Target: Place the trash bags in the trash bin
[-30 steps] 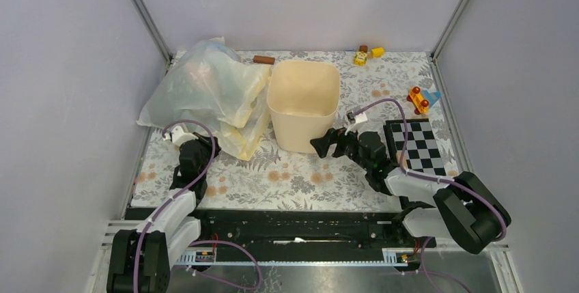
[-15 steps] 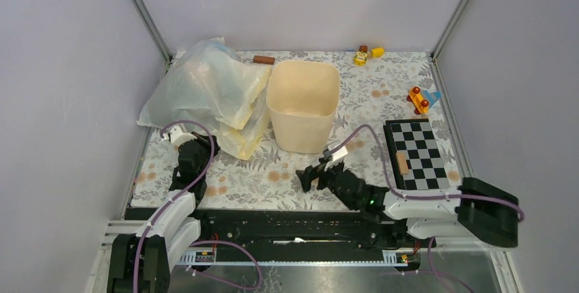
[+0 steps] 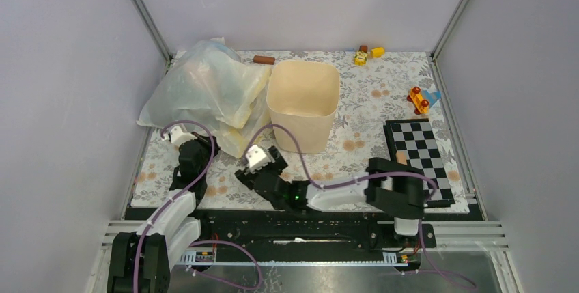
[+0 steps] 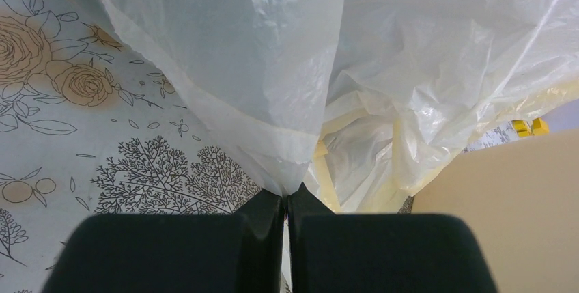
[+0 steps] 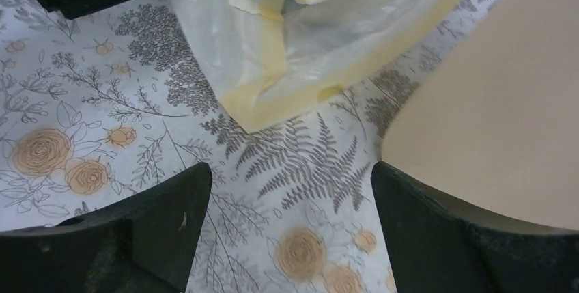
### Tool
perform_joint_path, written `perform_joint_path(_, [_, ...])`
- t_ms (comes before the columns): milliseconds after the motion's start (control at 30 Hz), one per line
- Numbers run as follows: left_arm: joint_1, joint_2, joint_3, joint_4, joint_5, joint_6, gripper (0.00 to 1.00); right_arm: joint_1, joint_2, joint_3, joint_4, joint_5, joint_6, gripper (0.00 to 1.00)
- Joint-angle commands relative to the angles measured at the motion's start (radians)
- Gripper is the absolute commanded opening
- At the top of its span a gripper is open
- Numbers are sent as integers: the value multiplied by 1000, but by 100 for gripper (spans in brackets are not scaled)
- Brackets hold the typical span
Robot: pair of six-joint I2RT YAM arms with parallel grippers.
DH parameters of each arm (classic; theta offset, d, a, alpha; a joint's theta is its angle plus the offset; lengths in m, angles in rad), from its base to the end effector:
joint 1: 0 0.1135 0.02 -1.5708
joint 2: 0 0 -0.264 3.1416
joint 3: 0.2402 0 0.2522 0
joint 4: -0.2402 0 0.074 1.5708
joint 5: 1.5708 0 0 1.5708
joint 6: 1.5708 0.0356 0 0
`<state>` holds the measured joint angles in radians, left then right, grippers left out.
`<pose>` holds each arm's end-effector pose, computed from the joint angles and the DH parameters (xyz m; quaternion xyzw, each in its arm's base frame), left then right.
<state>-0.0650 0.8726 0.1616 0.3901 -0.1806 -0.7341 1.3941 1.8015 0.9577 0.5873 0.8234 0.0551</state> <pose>0.1785 -0.0052 0.1669 -0.3150 0.7456 -0.1593 0.5652 0.0930 0.3724 0.2024 -0.2586 0.7207 0.1338 0.6292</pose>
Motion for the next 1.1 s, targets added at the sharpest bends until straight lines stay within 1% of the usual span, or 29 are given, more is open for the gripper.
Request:
perform_joint_path(0, [1, 2, 16, 26, -20, 7, 0, -6, 139, 159, -6, -14, -196, 91])
perform_joint_path(133, [1, -1, 16, 23, -22, 8, 0, -61, 237, 314, -129, -49, -238, 91])
perform_joint_path(300, [1, -3, 16, 23, -22, 7, 0, -141, 300, 406, -172, -21, -334, 93])
perform_joint_path(367, [2, 1, 17, 25, -19, 8, 0, -181, 313, 438, -205, -3, -347, 93])
perform_joint_path(467, [1, 4, 21, 21, -16, 10, 0, -253, 294, 442, -245, 4, -307, 94])
perform_joint_path(600, [1, -5, 20, 16, -20, 9, 0, -330, 226, 386, -250, -12, -252, 94])
perform_joint_path(767, [2, -22, 20, 2, -25, 8, 0, -349, 194, 371, -279, -47, -250, 97])
perform_joint_path(833, [1, -43, 26, -36, -24, -1, 0, -350, 169, 358, -293, -110, -227, 98])
perform_joint_path(933, [2, -108, 39, -147, -5, -30, 0, -349, 100, 307, -294, -194, -168, 97])
perform_joint_path(1000, [2, -173, 53, -251, -2, -44, 0, -349, 43, 248, -263, -263, -139, 96])
perform_joint_path(1067, [2, -247, 71, -398, -50, -60, 0, -349, -1, 197, -232, -312, -110, 96])
